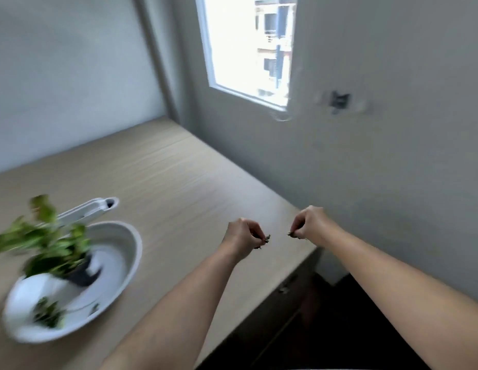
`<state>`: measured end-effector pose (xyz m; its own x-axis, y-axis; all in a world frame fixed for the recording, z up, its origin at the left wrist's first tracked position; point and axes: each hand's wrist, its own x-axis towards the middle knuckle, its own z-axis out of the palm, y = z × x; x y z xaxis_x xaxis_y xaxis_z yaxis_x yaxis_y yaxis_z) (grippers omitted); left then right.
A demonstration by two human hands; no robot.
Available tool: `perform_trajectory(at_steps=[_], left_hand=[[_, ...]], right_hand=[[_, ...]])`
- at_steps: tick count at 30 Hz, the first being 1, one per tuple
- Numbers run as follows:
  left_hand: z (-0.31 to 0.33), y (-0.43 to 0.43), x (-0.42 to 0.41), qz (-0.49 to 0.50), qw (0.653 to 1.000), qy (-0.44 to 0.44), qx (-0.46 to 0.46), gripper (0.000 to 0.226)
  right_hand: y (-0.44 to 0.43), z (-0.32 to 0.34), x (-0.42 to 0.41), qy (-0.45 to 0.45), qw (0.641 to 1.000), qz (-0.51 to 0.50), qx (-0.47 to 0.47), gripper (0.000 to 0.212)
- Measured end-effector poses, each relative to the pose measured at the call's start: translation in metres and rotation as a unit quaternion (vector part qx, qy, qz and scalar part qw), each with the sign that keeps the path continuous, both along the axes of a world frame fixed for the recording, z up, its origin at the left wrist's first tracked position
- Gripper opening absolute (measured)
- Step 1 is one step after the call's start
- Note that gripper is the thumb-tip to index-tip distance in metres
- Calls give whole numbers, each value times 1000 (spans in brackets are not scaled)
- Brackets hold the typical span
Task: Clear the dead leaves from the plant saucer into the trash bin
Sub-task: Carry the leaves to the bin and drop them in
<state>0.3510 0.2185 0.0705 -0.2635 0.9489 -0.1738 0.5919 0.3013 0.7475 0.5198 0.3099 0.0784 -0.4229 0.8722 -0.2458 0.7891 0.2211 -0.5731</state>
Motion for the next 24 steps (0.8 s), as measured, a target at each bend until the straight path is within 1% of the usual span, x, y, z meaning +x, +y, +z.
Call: perform_trajectory(at_steps=[2, 6, 10, 16, 20, 24], left_hand=[[-3, 36, 60, -43, 999, -3, 4, 11], [-25, 86, 174, -154, 988, 24, -14, 14], [-57, 110, 240, -233, 970, 41, -56, 11], [-136, 142, 279, -299, 939, 79, -149, 8], [-188, 167, 292, -301, 931, 87, -185, 7], [-224, 196, 308, -273, 935, 81, -211, 9]], right_hand=[[16, -4, 65, -3, 999, -44, 2, 10], [29, -21, 184, -18, 990, -136, -35, 13], [26, -52, 255, -34, 975, -203, -83, 14], [16, -123, 307, -64, 949, -272, -147, 14], [24, -179, 322, -62, 930, -315, -179, 10], [41, -222, 327, -41, 920, -345, -179, 10]])
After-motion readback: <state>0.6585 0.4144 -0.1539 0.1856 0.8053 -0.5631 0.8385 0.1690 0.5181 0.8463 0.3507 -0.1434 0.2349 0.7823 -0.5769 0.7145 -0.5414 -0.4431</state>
